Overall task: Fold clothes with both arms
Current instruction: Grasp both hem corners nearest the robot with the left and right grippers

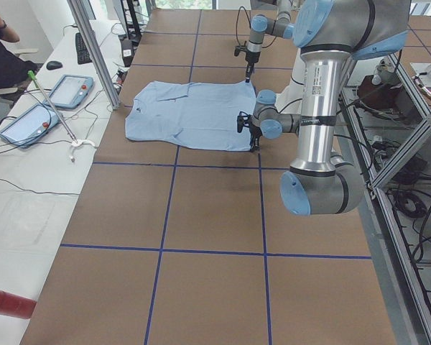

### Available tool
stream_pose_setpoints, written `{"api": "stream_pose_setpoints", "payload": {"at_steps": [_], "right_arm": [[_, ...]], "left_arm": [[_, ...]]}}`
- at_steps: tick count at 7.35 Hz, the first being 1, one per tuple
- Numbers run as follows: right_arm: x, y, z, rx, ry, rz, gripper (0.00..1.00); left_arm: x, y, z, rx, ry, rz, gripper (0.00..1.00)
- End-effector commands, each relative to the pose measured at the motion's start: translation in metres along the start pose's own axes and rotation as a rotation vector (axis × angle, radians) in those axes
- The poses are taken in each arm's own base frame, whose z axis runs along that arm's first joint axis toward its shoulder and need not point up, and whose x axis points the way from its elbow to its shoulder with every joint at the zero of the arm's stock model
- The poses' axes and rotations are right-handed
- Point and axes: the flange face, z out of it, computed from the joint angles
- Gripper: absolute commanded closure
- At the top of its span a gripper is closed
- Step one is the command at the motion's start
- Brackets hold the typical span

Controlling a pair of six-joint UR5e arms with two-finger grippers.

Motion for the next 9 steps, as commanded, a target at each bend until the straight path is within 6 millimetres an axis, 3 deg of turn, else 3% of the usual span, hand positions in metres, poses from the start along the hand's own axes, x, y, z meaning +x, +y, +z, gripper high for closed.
{"api": "stream_pose_setpoints", "payload": {"at_steps": [1,8,9], "right_arm": [[0.000,-0.001,0.000,0.001,0.000,0.000,1.00],[0.001,-0.005,0.000,0.007,0.001,0.002,1.00],[0.001,-0.005,0.000,0.007,0.001,0.002,1.00]], "left_arm": [[0.005,0.001,-0.015,-0.003,-0.001,0.001,0.58],[0.010,0.011,-0.005,-0.022,-0.025,0.015,0.58],[0.011,0.011,-0.005,-0.022,-0.024,0.013,0.63]]}}
